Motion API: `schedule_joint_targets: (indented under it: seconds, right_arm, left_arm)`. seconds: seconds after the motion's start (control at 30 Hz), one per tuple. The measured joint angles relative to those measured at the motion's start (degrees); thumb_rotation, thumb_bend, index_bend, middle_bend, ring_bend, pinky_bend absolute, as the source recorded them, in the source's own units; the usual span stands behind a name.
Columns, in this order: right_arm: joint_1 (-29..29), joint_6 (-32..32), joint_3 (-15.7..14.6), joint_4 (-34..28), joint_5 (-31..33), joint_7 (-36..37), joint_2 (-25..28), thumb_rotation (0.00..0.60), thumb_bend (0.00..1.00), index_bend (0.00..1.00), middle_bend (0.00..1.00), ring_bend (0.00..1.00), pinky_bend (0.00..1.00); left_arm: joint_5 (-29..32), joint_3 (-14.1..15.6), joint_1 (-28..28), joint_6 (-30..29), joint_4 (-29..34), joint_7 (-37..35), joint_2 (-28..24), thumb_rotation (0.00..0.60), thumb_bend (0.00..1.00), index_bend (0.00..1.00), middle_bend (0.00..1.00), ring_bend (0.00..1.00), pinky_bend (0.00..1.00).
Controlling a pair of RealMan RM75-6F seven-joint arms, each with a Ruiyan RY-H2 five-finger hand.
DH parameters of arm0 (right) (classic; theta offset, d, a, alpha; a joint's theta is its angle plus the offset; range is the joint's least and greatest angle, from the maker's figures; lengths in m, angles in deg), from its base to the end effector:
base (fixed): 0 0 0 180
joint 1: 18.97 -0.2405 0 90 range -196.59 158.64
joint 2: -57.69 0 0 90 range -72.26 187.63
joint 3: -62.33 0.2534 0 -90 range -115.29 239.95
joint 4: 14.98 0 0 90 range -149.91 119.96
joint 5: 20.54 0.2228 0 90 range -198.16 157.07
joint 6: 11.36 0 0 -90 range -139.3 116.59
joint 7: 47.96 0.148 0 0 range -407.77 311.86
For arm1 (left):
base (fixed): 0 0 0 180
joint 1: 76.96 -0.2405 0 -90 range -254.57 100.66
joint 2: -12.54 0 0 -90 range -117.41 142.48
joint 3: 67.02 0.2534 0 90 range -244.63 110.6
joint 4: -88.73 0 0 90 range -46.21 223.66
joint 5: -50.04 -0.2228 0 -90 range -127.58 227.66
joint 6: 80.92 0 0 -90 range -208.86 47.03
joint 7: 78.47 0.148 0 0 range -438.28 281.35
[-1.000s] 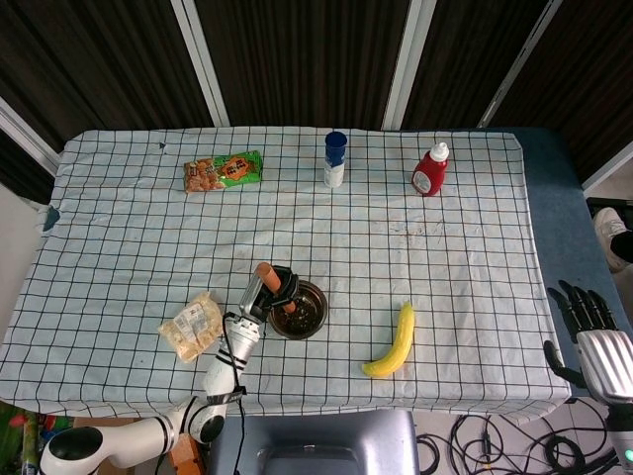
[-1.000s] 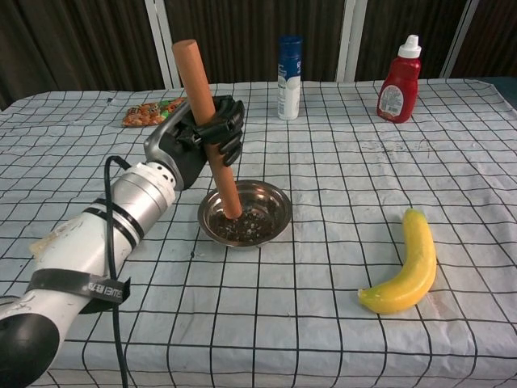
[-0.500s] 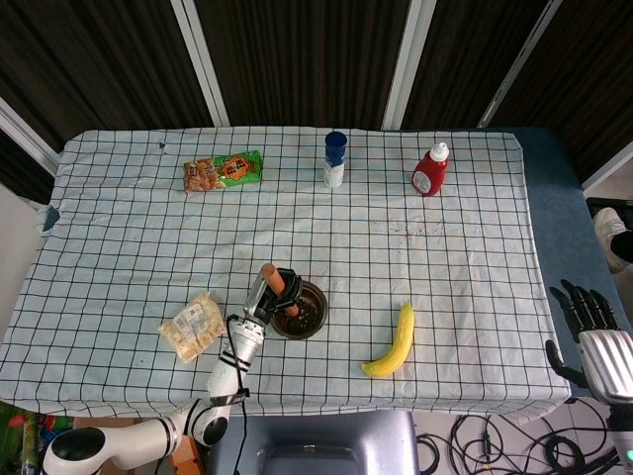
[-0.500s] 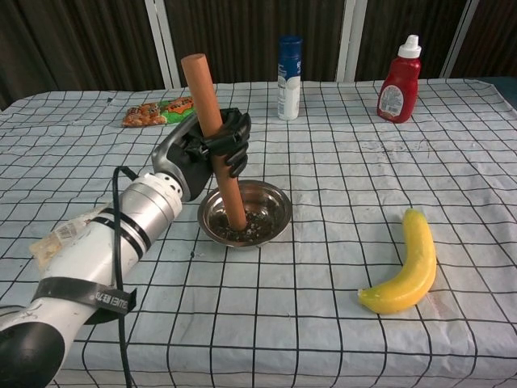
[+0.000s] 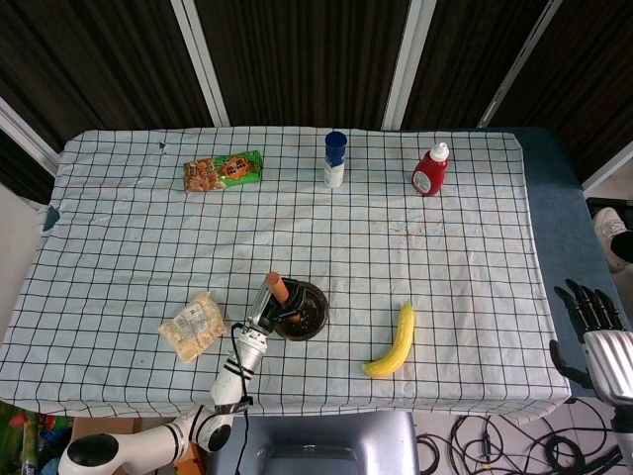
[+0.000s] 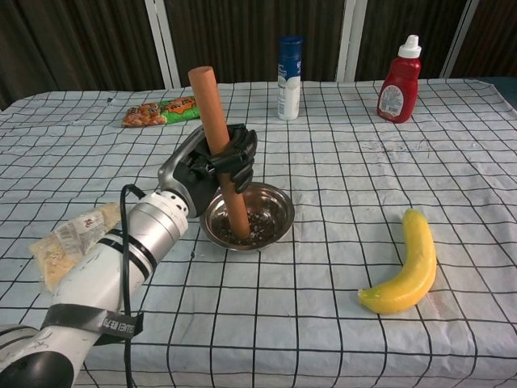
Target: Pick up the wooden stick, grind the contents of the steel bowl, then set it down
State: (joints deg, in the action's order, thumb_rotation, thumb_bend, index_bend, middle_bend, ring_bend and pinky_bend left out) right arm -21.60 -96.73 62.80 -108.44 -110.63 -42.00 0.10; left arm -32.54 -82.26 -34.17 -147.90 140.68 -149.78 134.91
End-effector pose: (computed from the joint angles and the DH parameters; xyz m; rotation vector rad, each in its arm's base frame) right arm -0.3195 -0.1643 0.1718 1.4354 -0.9362 0.8944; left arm -0.0811 0.3279 -0.1365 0.9506 2.1673 1.9966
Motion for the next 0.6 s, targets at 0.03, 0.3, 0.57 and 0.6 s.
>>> schedule_joint_targets:
  seconds: [0.03,0.3,0.57,0.6]
  right_arm:
    - [0.0,0.0,0.0,0.0,0.0,0.0,0.0,0.6,0.45,0.0,0.0,0.0,0.0]
    - [0.2,-0.2,-0.1,-0.1,-0.2,-0.2,0.0,0.6,0.45,0.0,0.0,0.0,0.0]
    - [0.5,-0.8,0.0,-0.1,-0.2,1.1,0.4,0.6,0.45,0.0,0.0,0.0,0.0]
    - [0.5,-0.9,0.0,-0.1,-0.2,1.3,0.4,0.6,0.45,0.0,0.0,0.0,0.0]
  left_arm:
    - [-0.2,-0.1,0.0,-0.4,0.7,0.1,-0.3,0.6,0.99,1.0,1.0,0.9,1.0]
    - [-0.7,-2.3,-0.1,-2.2,8.3,3.9,-6.5,0.6,0.96,1.0,1.0,0.9,1.0]
    - [-0.7,-2.6,-1.0,-2.2,9.2,14.3,-15.4,0.6,0.94,1.0,1.0,0.89,1.0]
    - [-0.6,-2.5,-1.1,-1.9,8.9,16.2,-16.7,0.6,0.94,1.0,1.0,0.88,1.0]
